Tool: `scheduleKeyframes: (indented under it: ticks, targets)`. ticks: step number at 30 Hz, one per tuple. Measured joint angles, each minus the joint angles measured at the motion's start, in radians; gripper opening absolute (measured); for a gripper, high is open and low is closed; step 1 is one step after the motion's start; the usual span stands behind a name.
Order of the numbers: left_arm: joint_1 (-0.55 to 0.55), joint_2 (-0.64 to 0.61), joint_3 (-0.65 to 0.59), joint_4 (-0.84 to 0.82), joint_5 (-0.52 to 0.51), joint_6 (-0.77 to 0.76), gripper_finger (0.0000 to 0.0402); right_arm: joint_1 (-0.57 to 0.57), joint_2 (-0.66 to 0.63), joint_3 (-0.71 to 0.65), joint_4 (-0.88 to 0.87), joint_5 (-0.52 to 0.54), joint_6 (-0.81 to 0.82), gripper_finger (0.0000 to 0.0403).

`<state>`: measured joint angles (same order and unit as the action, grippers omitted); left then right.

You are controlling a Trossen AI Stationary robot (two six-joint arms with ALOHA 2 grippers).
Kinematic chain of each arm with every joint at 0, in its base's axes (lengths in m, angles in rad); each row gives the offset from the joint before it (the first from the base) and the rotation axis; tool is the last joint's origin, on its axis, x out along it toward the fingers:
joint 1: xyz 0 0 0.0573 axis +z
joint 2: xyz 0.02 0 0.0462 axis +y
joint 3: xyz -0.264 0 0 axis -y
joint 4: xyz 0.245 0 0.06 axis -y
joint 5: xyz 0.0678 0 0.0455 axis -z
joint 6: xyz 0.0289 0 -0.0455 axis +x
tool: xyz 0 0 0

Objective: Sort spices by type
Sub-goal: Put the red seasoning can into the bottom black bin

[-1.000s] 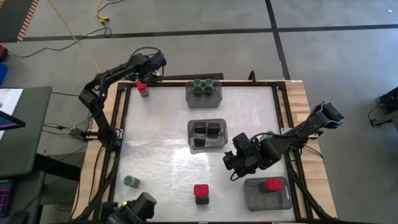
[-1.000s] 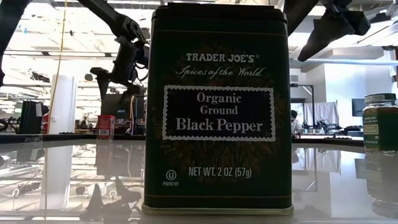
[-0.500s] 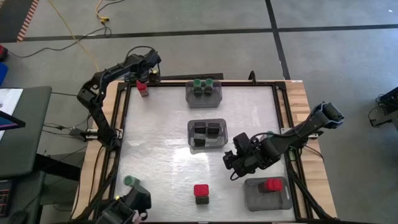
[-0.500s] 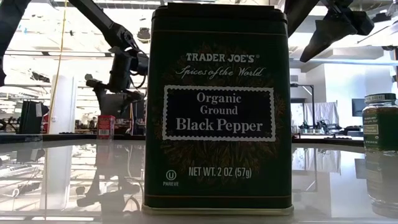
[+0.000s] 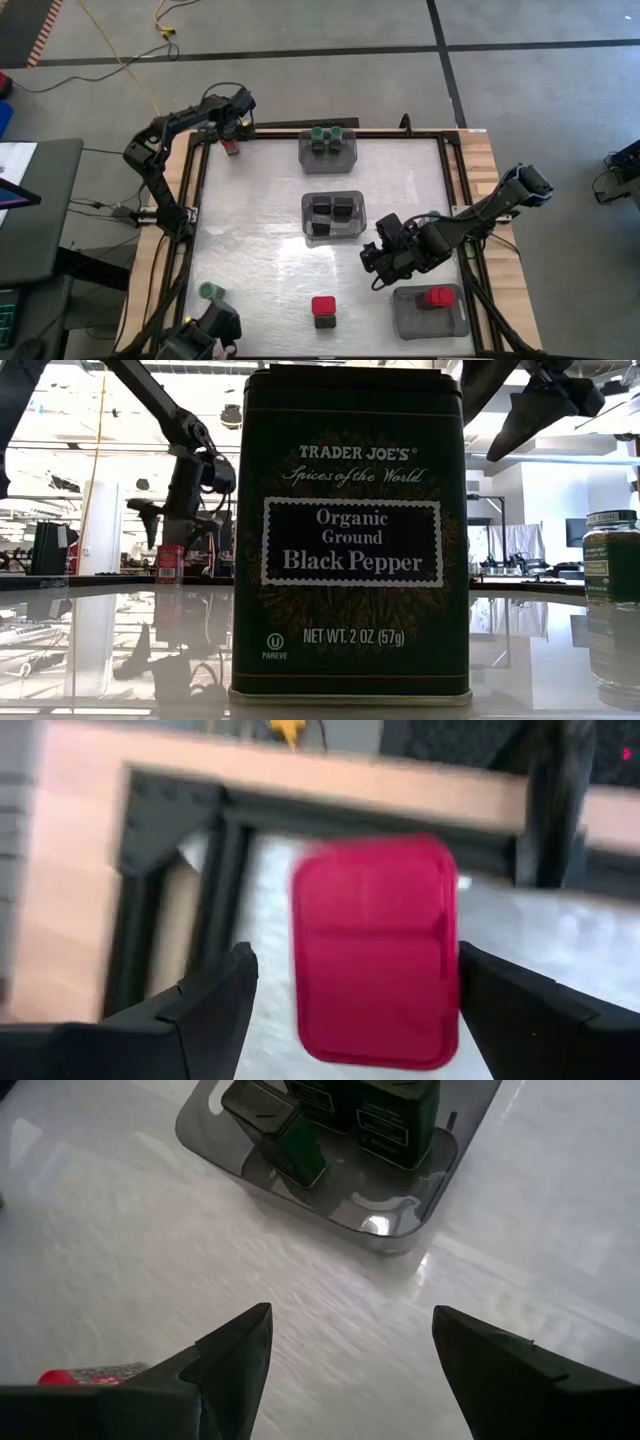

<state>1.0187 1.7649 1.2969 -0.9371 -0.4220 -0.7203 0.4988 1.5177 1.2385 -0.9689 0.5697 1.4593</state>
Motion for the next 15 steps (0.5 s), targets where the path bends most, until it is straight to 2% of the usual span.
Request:
scheduleKeyframes:
  ticks: [4,15]
  targets:
    - [0.000,0.000,-0.056,0.071,0.083,-0.004,0.0314,0.000,0.000,0.000,-0.005,-0.002,0.000,0.0303]
    - [0.000,0.000,-0.058,0.092,0.078,0.014,0.0314,-0.001,0.000,0.000,-0.010,-0.023,-0.001,0.0303]
